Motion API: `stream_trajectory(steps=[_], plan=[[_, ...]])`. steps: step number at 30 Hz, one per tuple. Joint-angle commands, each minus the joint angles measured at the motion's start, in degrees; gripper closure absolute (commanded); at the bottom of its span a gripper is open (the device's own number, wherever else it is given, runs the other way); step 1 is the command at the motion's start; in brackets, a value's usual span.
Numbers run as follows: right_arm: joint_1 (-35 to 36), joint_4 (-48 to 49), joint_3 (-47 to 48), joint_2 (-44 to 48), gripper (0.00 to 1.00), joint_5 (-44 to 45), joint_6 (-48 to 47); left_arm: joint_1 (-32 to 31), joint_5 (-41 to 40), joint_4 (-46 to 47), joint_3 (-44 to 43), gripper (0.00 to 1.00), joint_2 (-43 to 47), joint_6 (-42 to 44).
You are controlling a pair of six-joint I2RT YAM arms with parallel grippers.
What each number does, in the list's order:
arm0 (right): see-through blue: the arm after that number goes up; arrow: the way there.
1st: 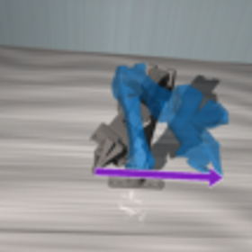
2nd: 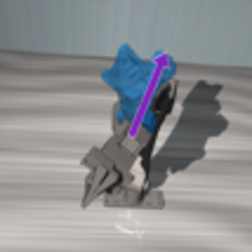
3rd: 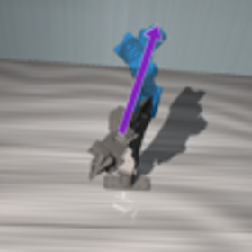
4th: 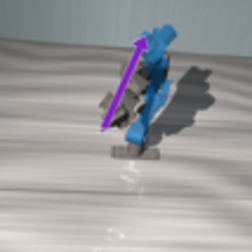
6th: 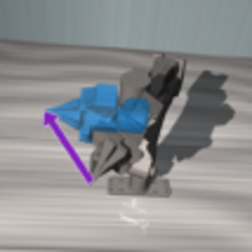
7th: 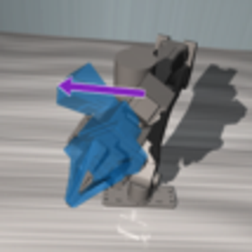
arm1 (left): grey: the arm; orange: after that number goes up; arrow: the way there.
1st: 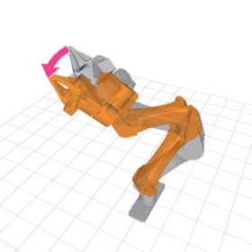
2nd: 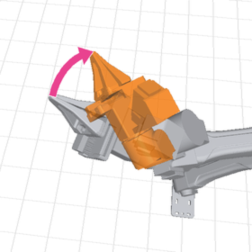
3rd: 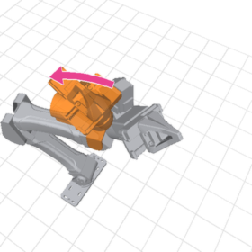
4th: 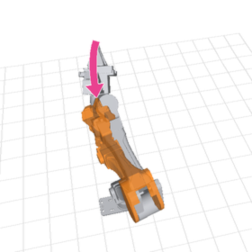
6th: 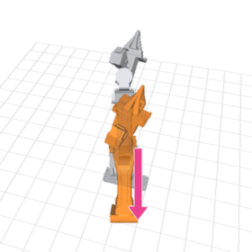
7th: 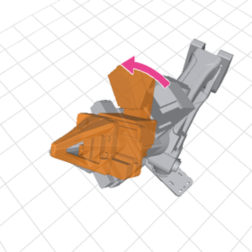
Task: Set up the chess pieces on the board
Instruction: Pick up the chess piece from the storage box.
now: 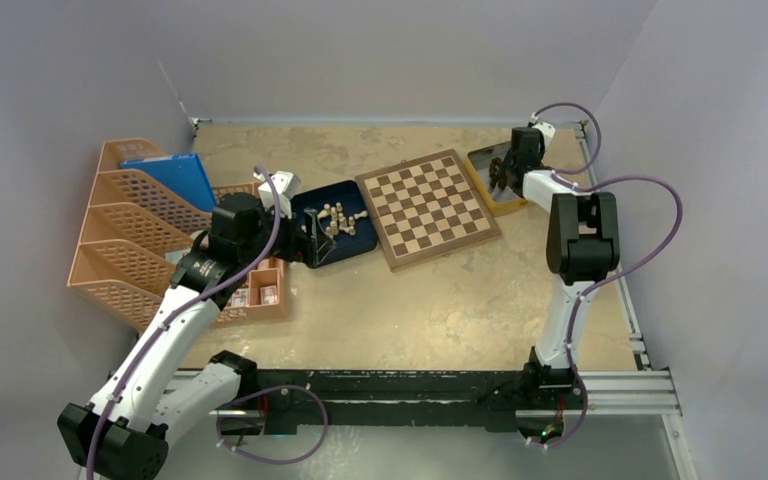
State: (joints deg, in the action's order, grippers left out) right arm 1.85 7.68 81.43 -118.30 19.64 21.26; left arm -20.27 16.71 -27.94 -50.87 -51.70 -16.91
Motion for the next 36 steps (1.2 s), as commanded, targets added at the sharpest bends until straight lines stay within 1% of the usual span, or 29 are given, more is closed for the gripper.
stream_trajectory(steps=[1, 13, 18, 21, 26, 36], plan=[[-0.08, 1.48, 2.8, -0.07, 0.62, -1.64, -1.42, 0.19, -0.87, 1.75, -0.47, 0.14, 0.29, 0.47], [-0.2, 1.02, 3.21, -0.61, 0.73, -0.02, -2.42, 0.23, -0.98, 1.75, -0.48, 0.14, -0.06, 0.39], [-0.24, 0.52, 3.67, -0.44, 0.81, -0.38, -2.74, 0.19, -0.69, 1.43, -0.77, 0.14, -0.02, 0.4], [-0.23, 0.81, 3.24, 0.69, 0.82, -0.18, -2.63, 0.23, -2.09, 1.72, -0.44, 0.14, 0.24, 0.04], [-0.11, 0.19, 3.77, 3.08, 0.84, 1.61, -2.4, 0.19, -0.81, 1.43, -0.74, 0.14, -0.38, 0.1], [0.97, -3.02, 3.36, 8.9, 0.87, 2.95, -1.18, 0.23, -1.48, 0.75, -1.4, 0.14, -0.58, 0.42]])
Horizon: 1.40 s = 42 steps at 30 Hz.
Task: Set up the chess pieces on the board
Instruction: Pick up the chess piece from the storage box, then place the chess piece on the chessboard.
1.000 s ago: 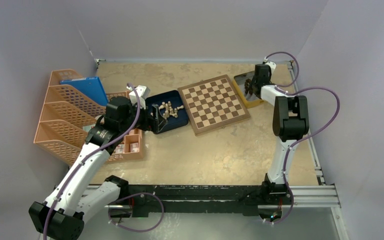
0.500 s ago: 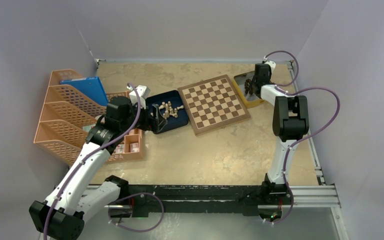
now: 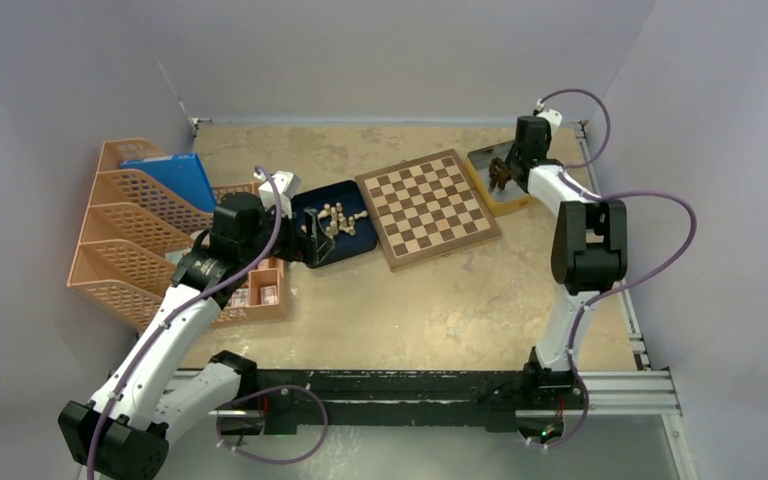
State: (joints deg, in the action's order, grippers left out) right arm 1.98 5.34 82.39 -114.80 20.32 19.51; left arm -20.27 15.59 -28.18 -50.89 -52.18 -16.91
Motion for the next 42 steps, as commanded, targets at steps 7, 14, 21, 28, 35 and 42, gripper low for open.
stream_trajectory(steps=[7, 14, 21, 28, 35, 42], plan=[[2.89, -4.35, 1.61, 9.87, 0.88, 2.42, 2.25, 0.23, -0.83, 1.88, -0.55, 0.13, 1.24, 0.21], [7.68, -8.77, -1.95, 15.4, 0.88, 2.81, 3.63, 0.23, -0.12, 1.03, -0.91, 0.13, -0.2, -0.03], [14.51, -10.79, -9.45, 22.96, 0.87, 2.81, 5.07, 0.23, 0.68, 1.2, -0.66, 0.13, 0.16, -0.23], [17.31, -9.85, -18.81, 29.64, 0.87, 0.43, 6.26, 0.24, 0.66, 1.08, -0.34, 0.13, 1.13, -0.32], [18.45, -9.31, -25.18, 32.53, 0.87, -0.31, 7.69, 0.21, 0.7, 1.12, -0.42, 0.13, 0.62, -0.33], [20.95, -6.64, -26.62, 29.59, 0.87, -1.75, 8.47, 0.23, 0.57, 1.03, -0.37, 0.14, 0.83, -0.4]])
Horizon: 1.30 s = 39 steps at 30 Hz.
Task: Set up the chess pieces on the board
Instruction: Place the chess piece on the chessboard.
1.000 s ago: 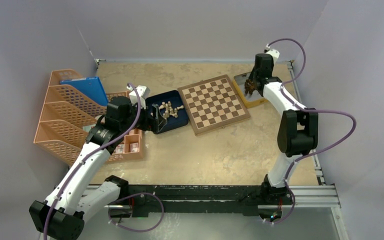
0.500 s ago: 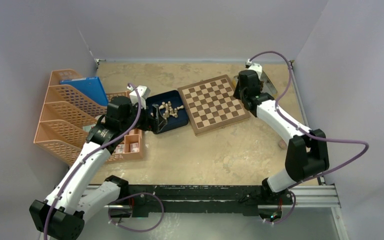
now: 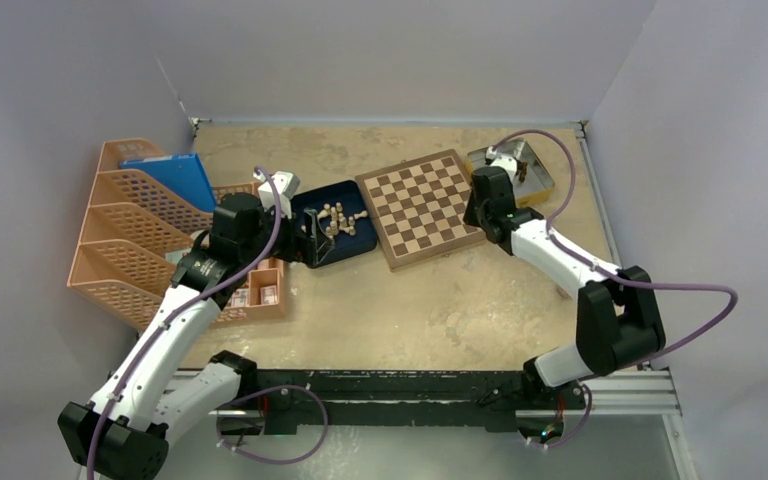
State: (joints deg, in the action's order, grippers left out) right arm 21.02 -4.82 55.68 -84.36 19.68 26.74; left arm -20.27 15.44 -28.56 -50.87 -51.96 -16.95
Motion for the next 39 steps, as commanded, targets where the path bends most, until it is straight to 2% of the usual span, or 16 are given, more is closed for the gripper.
stream_trajectory(steps=[1, 18, 39], plan=[[2.6, 3.91, 0.05, -1.31, 0.87, -0.7, 1.26, 0.23, 0.68, 1.44, -0.29, 0.14, 0.7, -0.36], [5.79, 6.36, -2.1, -5.14, 0.84, 5.64, 2.43, 0.23, 1.08, 1.57, -0.42, 0.13, 0.03, -0.28], [9.63, 6.97, -2.08, -5.88, 0.83, 6.55, 2.77, 0.23, 1.35, 1.66, -0.39, 0.13, 0.3, -0.28]])
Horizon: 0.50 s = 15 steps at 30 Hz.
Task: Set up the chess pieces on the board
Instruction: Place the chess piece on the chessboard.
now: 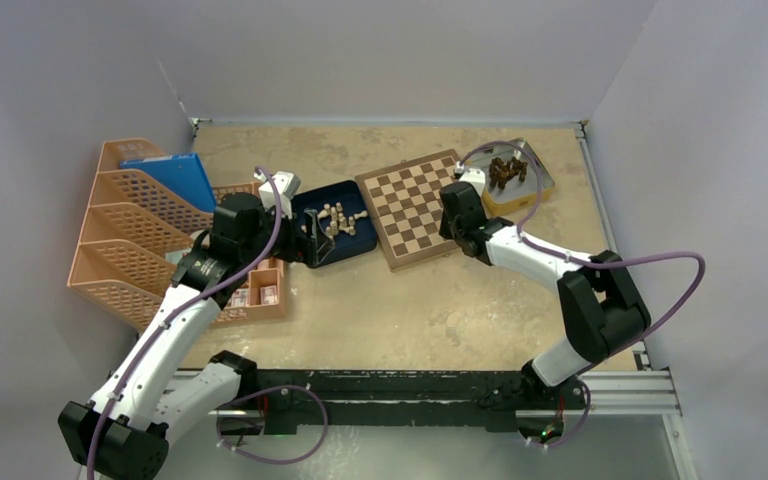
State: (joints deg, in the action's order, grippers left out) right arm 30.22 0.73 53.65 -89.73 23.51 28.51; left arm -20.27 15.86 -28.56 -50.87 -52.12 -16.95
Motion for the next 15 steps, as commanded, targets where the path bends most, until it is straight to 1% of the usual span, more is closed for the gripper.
stream_trajectory(steps=[1, 6, 10, 12, 15], plan=[[0.52, 1.6, -0.05, -0.6, 0.83, 3.05, 1.02, 0.19, 0.91, 1.61, -0.44, 0.13, 0.44, -0.28], [0.64, 2.3, -0.2, -1.3, 0.83, 4.51, 0.8, 0.23, 0.93, 1.55, -0.45, 0.13, 0.55, -0.28], [0.76, 2.82, -0.41, -2.57, 0.82, 4.0, 0.78, 0.23, 0.93, 1.55, -0.41, 0.13, 0.7, -0.28], [0.88, 3.02, -0.63, -2.8, 0.8, 3.91, 0.85, 0.23, 0.87, 1.55, -0.38, 0.14, 0.79, -0.28], [1.01, 3.05, -0.74, -2.69, 0.74, 3.88, 1.1, 0.21, 0.92, 1.57, -0.31, 0.13, 0.7, -0.28]])
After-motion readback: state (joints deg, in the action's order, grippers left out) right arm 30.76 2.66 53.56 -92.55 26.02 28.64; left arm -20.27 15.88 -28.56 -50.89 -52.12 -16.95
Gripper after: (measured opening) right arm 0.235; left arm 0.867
